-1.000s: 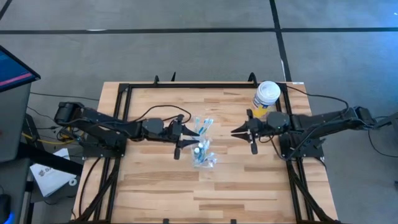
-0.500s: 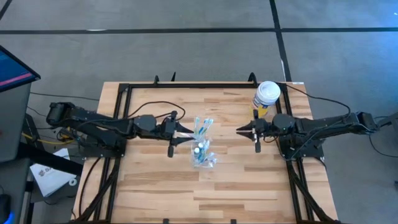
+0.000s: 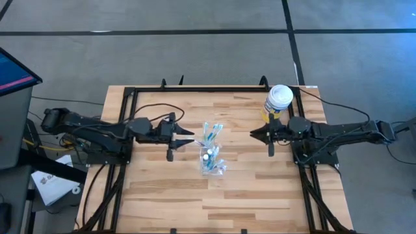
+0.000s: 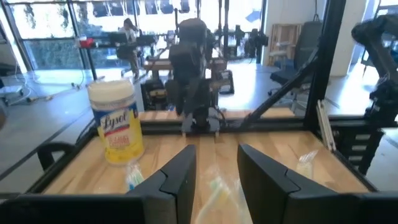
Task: Pick & Place toothbrushing station
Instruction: Return to Home Position
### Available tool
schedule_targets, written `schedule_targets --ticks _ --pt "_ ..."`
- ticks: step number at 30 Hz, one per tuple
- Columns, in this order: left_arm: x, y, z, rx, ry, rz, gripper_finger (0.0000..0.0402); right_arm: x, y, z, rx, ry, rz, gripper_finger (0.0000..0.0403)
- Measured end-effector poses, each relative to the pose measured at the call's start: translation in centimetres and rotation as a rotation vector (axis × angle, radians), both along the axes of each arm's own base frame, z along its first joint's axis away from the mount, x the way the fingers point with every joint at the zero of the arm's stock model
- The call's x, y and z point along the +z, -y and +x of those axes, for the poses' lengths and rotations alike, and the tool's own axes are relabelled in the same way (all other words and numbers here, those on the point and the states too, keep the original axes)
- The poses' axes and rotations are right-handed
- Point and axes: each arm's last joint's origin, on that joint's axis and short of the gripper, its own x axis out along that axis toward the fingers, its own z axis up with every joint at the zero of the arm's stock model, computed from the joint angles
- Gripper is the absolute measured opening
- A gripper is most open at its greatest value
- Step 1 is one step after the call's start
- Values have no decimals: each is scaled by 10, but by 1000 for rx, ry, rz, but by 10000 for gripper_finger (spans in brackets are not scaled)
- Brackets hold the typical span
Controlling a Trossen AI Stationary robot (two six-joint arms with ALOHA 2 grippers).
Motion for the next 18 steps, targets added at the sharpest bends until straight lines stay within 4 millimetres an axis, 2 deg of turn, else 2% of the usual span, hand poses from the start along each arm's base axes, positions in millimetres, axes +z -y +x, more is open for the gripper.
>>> schedule_targets --ticks 3,8,12,18 --pt "6 0 -5 0 32 -4 111 1 4 0 -54 -3 -59 51" --pt "9 -1 -10 1 19 -6 111 3 8 -1 -79 14 -62 51" --pt "7 -2 -11 40 -5 -5 111 12 5 -14 -38 80 -83 51" --pt "3 -3 -13 55 -54 -1 111 11 1 -30 -5 59 -87 51"
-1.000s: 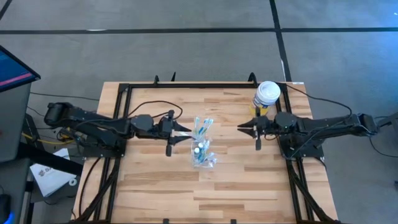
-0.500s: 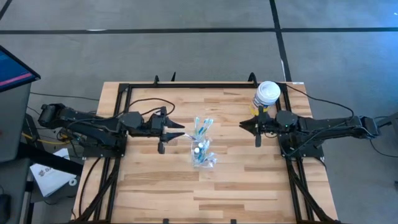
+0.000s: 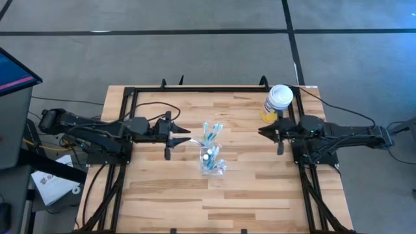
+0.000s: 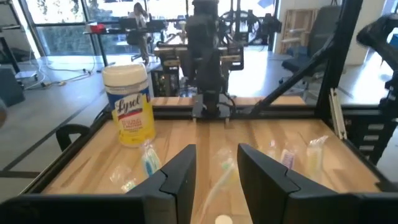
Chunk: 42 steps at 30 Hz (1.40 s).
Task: Pick & Place toothbrushing station
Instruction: Return to Home Position
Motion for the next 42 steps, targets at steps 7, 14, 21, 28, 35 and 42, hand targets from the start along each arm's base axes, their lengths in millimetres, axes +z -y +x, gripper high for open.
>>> schedule_targets --ticks 7,14,21,28,35,42 --pt "9 -1 -13 7 31 -38 111 8 -4 -28 38 105 -21 51" --pt "-8 -6 -46 60 79 -77 111 -7 -5 -41 46 209 -32 51" --pt "-20 -9 -87 44 213 -110 111 -7 -2 -40 17 230 -31 51" --pt "-35 -11 -112 40 321 -128 111 -4 -2 -40 8 249 -20 51" --pt "-44 -12 -120 39 355 -116 111 -5 -2 -41 6 247 -2 51" --pt "-61 -12 -117 48 308 -106 111 -3 -2 -41 6 260 -2 51"
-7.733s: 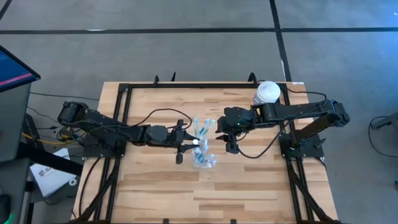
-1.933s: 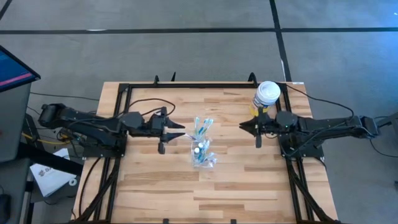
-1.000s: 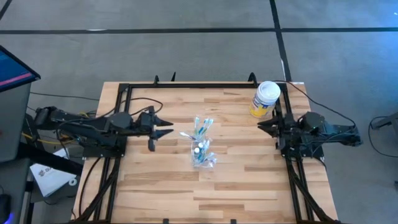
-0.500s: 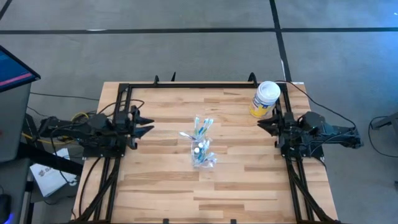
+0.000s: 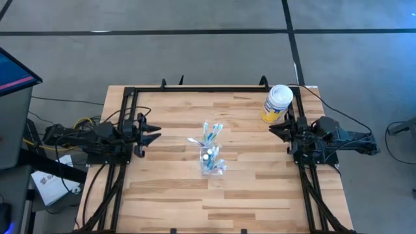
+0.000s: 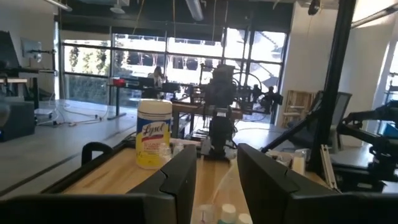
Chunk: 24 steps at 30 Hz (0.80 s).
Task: Pick & Place toothbrushing station
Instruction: Return to Home Position
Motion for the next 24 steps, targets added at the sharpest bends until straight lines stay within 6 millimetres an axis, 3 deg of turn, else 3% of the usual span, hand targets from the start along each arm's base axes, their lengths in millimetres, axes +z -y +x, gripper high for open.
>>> schedule_targets --ticks 12,24 --pt "-26 0 3 21 -1 -6 111 0 0 0 2 3 4 51" --pt "-27 0 4 10 -3 -20 111 -4 0 0 2 -42 8 51"
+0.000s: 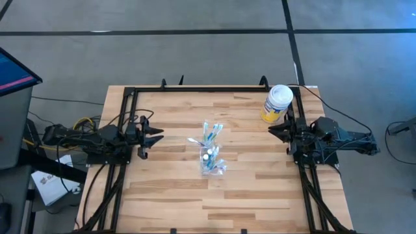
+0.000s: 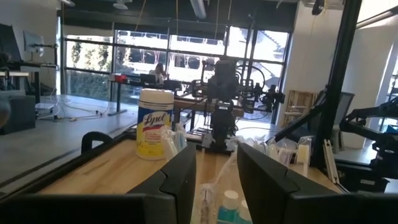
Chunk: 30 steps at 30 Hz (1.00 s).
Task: Pick & Place toothbrushing station
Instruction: Return to Home Position
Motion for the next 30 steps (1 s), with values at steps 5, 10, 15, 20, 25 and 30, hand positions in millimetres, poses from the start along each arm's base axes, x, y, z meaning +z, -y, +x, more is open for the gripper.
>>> schedule_targets --ticks 5,10,15,20,25,30 --pt "0 0 0 -2 -3 -9 111 0 0 0 -1 -2 -16 51" --pt "0 0 0 -2 4 -10 111 0 0 0 0 -2 -16 51" --pt "6 0 -1 15 64 23 111 -1 0 0 -1 -14 -16 51" --pt "6 0 -1 18 53 33 111 -2 0 0 -1 -17 -16 51" --pt "6 0 -1 18 53 33 111 -3 0 0 0 -32 -16 51" --pt "6 0 -1 21 54 32 111 -3 0 0 0 -37 -16 51"
